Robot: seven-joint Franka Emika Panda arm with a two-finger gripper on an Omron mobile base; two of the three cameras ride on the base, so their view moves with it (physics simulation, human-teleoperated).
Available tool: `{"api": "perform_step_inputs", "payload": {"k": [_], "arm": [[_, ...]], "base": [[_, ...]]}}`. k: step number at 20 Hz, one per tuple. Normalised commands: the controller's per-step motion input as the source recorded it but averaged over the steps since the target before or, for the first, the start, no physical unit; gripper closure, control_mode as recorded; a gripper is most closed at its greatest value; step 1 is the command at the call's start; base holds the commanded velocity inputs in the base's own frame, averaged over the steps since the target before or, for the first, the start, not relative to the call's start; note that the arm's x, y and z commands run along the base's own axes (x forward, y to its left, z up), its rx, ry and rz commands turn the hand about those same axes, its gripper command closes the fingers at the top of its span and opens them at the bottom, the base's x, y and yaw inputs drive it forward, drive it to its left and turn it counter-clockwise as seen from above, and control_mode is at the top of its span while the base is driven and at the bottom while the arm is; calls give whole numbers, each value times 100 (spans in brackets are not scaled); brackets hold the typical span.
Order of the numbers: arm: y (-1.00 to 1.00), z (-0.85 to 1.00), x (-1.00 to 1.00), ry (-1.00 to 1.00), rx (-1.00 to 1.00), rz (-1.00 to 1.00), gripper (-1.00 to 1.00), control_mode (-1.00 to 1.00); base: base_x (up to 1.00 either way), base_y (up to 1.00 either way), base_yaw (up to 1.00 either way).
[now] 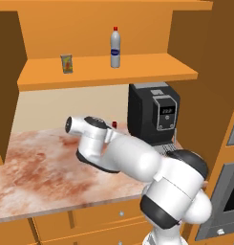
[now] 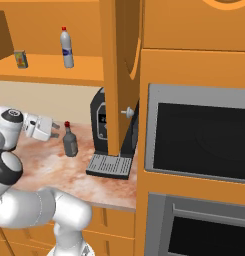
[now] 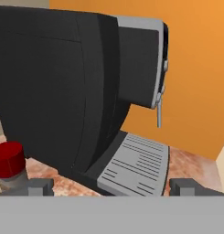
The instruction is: Sort all alcoholic drinks to one cabinet, and non-alcoholic drinks to the other.
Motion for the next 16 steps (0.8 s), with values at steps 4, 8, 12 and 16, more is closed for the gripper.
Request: {"api": "perform_step_inputs", "payload": {"k": [4, 8, 12, 16], "arm": [[7, -11, 19, 0, -2, 0, -100, -100], [1, -8, 13, 0, -2, 0, -100, -100], [0, -5, 16, 0, -1, 0, -100, -100], [0, -5, 21, 0, -2, 0, -100, -100]], "base": [[0, 0, 0], [0, 0, 0], [0, 0, 0], [0, 0, 0]]}}
